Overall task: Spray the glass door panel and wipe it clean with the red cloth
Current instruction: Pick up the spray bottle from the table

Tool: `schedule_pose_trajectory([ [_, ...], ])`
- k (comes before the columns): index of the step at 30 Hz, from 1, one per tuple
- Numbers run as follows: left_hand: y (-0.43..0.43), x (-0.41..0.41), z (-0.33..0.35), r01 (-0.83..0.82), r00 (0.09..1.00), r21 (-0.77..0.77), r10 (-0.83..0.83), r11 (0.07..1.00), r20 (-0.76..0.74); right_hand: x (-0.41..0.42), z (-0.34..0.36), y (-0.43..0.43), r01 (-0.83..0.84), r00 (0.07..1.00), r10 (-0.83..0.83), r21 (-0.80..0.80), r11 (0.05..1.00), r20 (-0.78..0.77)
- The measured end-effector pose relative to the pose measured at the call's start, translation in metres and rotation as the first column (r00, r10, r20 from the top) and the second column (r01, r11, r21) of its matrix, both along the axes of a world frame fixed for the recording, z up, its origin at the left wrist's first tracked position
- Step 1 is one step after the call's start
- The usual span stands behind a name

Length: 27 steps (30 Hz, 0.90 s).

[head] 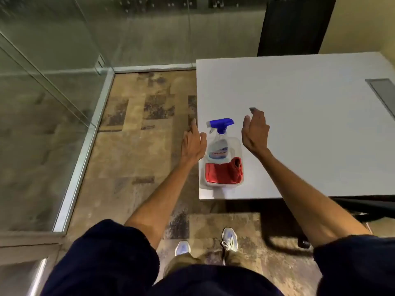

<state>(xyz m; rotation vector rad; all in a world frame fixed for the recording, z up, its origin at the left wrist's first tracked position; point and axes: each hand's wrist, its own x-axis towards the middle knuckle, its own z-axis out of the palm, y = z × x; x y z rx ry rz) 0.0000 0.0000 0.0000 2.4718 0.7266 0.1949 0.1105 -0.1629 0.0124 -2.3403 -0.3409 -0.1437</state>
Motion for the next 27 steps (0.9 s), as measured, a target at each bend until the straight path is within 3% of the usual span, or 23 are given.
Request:
schedule_pose_trajectory([
  [4, -0.018, 0.002, -0.01, -0.102, 0.99, -0.043, 0.097, 0.994, -0.107, 0.002, -0.017, -0.012, -0.143, 0.979, 0.144, 0.02, 0.99, -0.142],
  [9, -0.035, 0.009, -0.02, -0.068, 0.967, -0.15, 0.028, 0.986, -0.254, 0.006, -0.032, -0.015, -0.329, 0.917, 0.324, 0.017, 0.944, -0.233],
  [15, -0.055, 0.024, -0.018, -0.078, 0.985, -0.345, 0.02, 0.935, -0.17, 0.008, -0.043, -0.012, -0.472, 0.84, 0.468, 0.056, 0.88, -0.273],
  [27, -0.065, 0.023, -0.034, -0.235, 0.967, -0.4, 0.17, 0.886, -0.191, 0.007, -0.049, -0.011, -0.6, 0.735, 0.619, 0.161, 0.784, -0.276],
])
